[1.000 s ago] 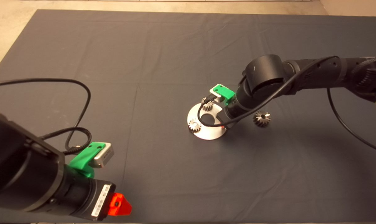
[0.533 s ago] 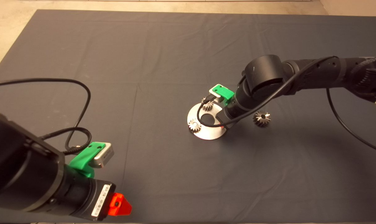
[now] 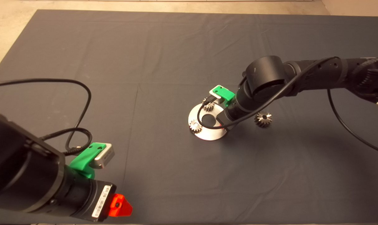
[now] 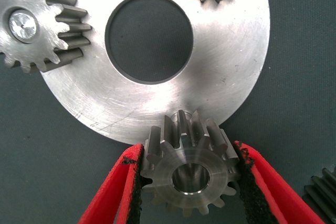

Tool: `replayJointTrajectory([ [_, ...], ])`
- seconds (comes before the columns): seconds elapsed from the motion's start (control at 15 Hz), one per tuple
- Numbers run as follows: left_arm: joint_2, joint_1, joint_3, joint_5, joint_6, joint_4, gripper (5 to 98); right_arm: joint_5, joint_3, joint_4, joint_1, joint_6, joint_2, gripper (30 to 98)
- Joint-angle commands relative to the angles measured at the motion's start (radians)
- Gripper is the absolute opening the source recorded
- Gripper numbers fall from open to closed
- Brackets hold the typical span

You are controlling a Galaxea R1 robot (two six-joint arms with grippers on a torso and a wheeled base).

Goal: Remove an incorrectly installed larger gear and replace it with the correct smaller gear

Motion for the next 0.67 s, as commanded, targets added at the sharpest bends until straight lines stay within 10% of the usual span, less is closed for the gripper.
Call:
replayJointTrajectory([
  [0.0, -0.001, -0.003, 0.018, 0.001, -0.001, -0.011, 98.3, -0.052, 0.010, -0.026, 0.021, 0.023, 0.045, 41.6],
  [0.6, -0.001, -0.003, 0.018, 0.001, -0.001, -0.011, 98.3, -0.070, 0.015, -0.040, 0.022, 0.017, -0.013, 41.5],
])
